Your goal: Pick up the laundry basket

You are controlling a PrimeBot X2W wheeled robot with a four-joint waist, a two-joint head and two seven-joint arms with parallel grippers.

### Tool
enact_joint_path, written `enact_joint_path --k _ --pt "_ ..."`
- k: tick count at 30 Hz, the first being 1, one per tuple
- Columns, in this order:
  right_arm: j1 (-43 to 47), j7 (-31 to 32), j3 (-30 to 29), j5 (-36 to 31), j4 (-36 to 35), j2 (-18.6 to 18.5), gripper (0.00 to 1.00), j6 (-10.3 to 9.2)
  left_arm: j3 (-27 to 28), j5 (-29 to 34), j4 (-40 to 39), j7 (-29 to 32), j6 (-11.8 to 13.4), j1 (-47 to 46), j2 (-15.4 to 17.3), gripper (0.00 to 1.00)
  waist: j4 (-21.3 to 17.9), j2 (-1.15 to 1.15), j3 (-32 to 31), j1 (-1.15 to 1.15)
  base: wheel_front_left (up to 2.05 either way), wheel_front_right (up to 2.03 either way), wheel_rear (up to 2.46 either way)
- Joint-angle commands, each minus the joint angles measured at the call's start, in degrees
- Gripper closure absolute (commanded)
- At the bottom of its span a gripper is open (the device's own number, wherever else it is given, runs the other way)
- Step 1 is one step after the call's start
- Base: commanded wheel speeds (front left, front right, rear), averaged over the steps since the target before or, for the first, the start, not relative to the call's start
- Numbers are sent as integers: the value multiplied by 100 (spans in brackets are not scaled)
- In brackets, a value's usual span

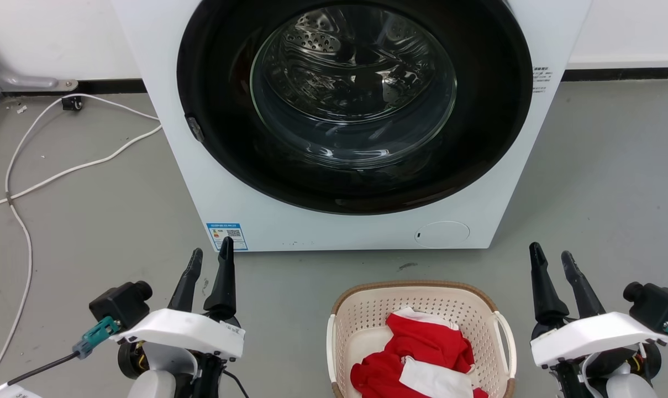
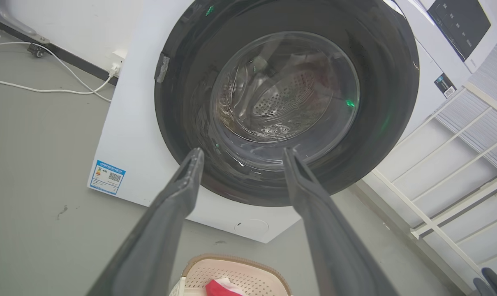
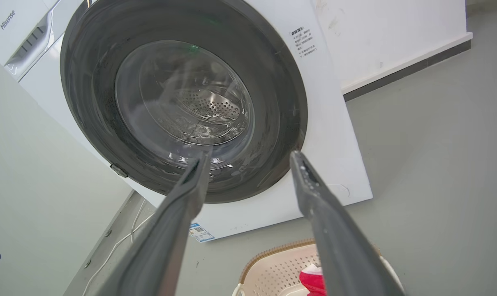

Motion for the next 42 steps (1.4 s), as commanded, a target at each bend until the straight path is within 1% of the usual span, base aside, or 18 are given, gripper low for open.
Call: enact_joint_path --k 1,11,22,35,42 --pt "-137 -63 11 -240 -13 -11 0 1 -25 217 -40 -61 4 -161 17 0 5 0 -2 0 0 0 0" --pt "-164 -220 7 -972 95 -10 0 1 -62 937 34 -219 39 -155 17 0 24 0 -7 0 0 0 0" --pt "-159 -219 -13 -1672 144 -9 0 1 -102 1577 126 -371 57 -157 18 0 40 0 -3 0 0 0 0" --pt "-141 -245 -90 -2414 186 -8 0 0 -149 2205 249 -538 147 -180 17 0 48 0 -2 0 0 0 0" --pt "-116 -284 -140 -2722 197 -7 0 0 -175 2441 270 -608 168 -201 17 0 51 0 1 0 0 0 0"
